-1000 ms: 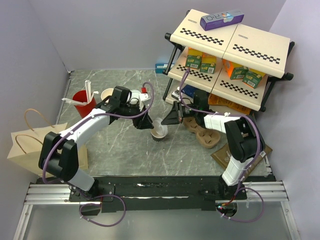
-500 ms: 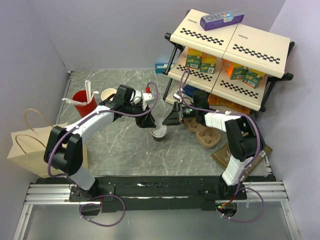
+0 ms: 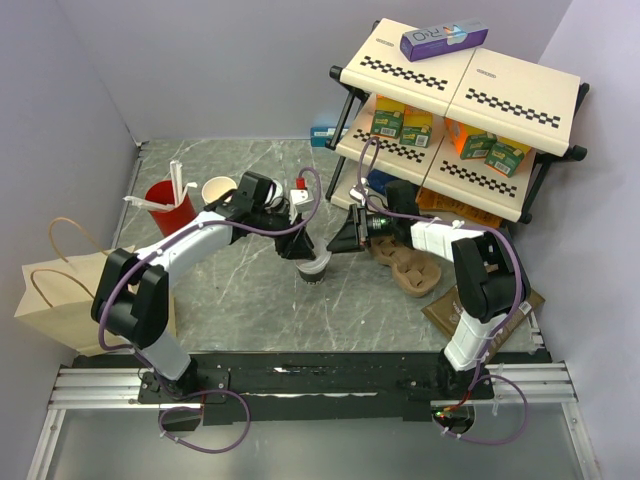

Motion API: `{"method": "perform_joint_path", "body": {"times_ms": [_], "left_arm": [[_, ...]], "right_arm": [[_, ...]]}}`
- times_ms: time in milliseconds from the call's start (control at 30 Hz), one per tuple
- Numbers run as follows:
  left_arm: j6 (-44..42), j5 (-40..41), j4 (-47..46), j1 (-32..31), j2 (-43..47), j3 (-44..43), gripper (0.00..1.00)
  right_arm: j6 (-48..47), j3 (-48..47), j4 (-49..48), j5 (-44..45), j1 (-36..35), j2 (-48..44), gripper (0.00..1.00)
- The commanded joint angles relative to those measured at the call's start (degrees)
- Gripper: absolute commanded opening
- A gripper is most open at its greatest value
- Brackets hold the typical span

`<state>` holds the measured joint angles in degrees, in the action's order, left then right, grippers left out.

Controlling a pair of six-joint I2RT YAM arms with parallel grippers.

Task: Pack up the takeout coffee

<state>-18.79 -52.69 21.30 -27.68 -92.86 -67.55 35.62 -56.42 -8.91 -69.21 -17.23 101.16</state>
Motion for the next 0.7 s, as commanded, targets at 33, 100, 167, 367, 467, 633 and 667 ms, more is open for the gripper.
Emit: {"method": "perform_joint_path", "body": {"times_ms": [33,100,167,367,467,633,667], "left_arm": [[-0.55,-2.51,-1.52,-0.71,0.05,-1.89,0.46],[-0.29,-2.51,-1.70,-0.79,-0.13,-1.80,0.46],[-0.20,-2.51,-1.70,-0.88,-0.13,-1.71,0.45],[-0.11,-1.98,-1.26,-1.06,0.05,-1.27,0.45],[-0.11,-1.63,-1.17,-1.06,0.13,-1.09,0.44],[0.42,-1.10,-1.35,-1.06,0.13,-0.92,0.44],[0.33,-0.93,-1.35,-1.06,0.05,-0.83,0.43]], "right_arm": [[-4.50,-2.55,4.95,1.80,0.53,-2.11,0.39],[-4.68,-2.64,5.04,1.80,0.53,-2.20,0.40],[-4.94,-2.55,5.21,1.88,0.53,-2.03,0.40],[-6.35,-3.34,7.15,2.50,0.53,-1.32,0.42],[-6.35,-3.43,7.32,2.94,0.53,-0.79,0.42],[-7.57,-3.96,8.55,3.03,0.53,0.35,0.43],[-7.84,-4.22,8.64,3.12,0.53,0.52,0.43]]}}
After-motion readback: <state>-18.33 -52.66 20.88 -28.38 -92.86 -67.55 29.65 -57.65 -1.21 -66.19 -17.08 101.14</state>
